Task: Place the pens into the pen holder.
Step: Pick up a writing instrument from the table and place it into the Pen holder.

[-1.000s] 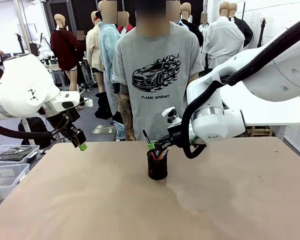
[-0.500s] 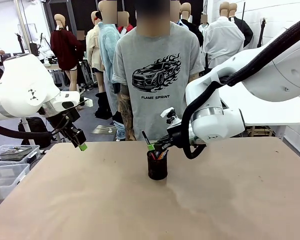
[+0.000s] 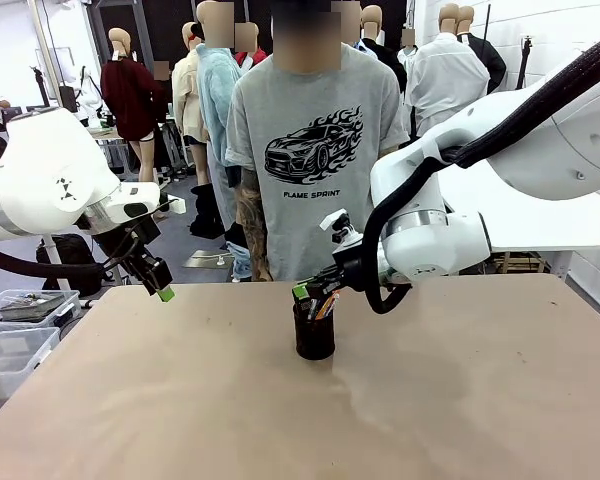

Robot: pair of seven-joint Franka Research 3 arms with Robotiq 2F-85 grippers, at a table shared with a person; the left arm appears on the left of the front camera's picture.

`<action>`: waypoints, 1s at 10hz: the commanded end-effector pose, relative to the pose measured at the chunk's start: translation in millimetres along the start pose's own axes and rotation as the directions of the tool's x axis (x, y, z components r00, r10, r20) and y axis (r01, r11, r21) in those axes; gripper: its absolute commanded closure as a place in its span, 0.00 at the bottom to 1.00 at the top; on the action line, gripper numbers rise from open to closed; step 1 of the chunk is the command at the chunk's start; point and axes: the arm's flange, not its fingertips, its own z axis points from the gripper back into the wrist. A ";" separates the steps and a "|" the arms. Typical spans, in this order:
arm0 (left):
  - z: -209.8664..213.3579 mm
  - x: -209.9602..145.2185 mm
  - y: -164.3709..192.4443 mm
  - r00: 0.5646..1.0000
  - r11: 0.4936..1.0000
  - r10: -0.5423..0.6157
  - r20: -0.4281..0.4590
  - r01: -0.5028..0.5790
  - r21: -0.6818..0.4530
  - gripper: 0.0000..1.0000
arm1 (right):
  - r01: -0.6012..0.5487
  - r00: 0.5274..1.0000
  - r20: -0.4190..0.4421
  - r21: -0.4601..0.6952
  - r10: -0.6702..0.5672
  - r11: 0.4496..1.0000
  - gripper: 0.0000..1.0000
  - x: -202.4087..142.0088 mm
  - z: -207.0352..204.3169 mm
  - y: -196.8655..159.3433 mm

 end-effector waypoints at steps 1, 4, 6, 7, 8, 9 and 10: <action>0.2 -1.6 3.2 1.000 1.000 -0.025 0.005 0.025 -0.001 0.54 | -0.022 0.999 0.031 -0.016 0.022 1.000 0.81 -0.9 14.8 8.0; 0.2 -1.6 3.2 1.000 1.000 -0.025 0.005 0.025 -0.001 0.54 | -0.061 0.990 0.125 -0.053 0.067 0.997 0.81 29.1 69.7 0.9; 0.2 -1.6 3.2 1.000 1.000 -0.025 0.005 0.025 -0.001 0.54 | -0.034 0.996 0.078 -0.129 0.044 0.991 0.81 47.1 123.2 -16.5; 0.2 -1.6 3.2 1.000 1.000 -0.025 0.005 0.025 -0.001 0.54 | -0.002 1.000 0.024 -0.194 0.007 0.981 0.81 50.1 147.1 -30.0; 0.2 -1.6 3.2 1.000 1.000 -0.025 0.005 0.025 -0.001 0.54 | 0.042 0.998 -0.032 -0.258 -0.052 0.965 0.81 51.7 168.3 -41.0; 0.2 -1.6 3.2 1.000 1.000 -0.025 0.005 0.025 -0.001 0.54 | 0.122 0.979 -0.112 -0.337 -0.169 0.933 0.81 52.9 191.7 -55.6; 0.2 -1.6 3.2 1.000 1.000 -0.025 0.005 0.025 -0.001 0.54 | 0.223 0.936 -0.167 -0.401 -0.311 0.888 0.62 55.5 211.6 -65.8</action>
